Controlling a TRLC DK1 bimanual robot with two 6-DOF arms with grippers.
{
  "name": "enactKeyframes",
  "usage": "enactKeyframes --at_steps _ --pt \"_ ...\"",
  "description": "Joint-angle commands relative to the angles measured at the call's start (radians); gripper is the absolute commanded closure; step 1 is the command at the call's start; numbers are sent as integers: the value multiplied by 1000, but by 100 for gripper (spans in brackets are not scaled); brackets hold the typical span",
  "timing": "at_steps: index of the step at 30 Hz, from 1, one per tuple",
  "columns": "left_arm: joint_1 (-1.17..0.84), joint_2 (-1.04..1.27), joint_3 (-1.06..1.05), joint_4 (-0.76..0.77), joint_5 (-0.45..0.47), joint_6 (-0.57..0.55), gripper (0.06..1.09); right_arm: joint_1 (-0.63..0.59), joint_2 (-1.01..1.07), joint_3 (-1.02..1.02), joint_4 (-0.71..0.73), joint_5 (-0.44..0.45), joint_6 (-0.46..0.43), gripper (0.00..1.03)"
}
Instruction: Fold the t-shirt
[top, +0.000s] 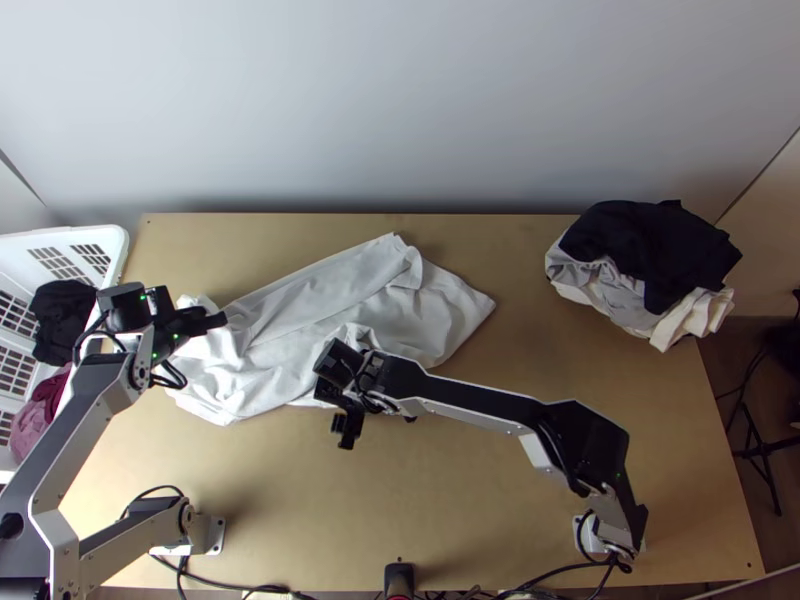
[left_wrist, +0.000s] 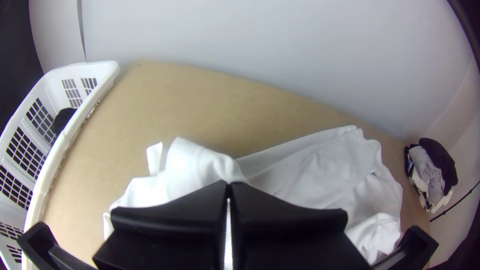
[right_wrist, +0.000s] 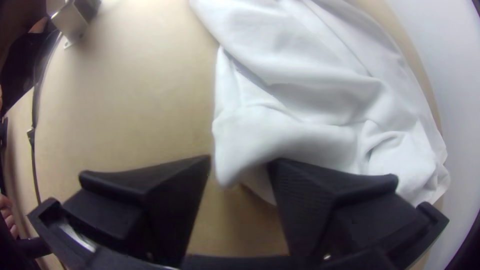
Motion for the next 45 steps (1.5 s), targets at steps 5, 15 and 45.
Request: enactKeyframes --at_steps 5,15,45 --pt "61 -8 102 -66 35 9 105 -69 -54 5 74 93 6 100" --pt "141 -50 303 -201 97 10 105 -210 -275 36 25 118 -14 100" --pt "274 -54 1104 -391 126 -99 105 -422 -472 702 -196 334 -153 100"
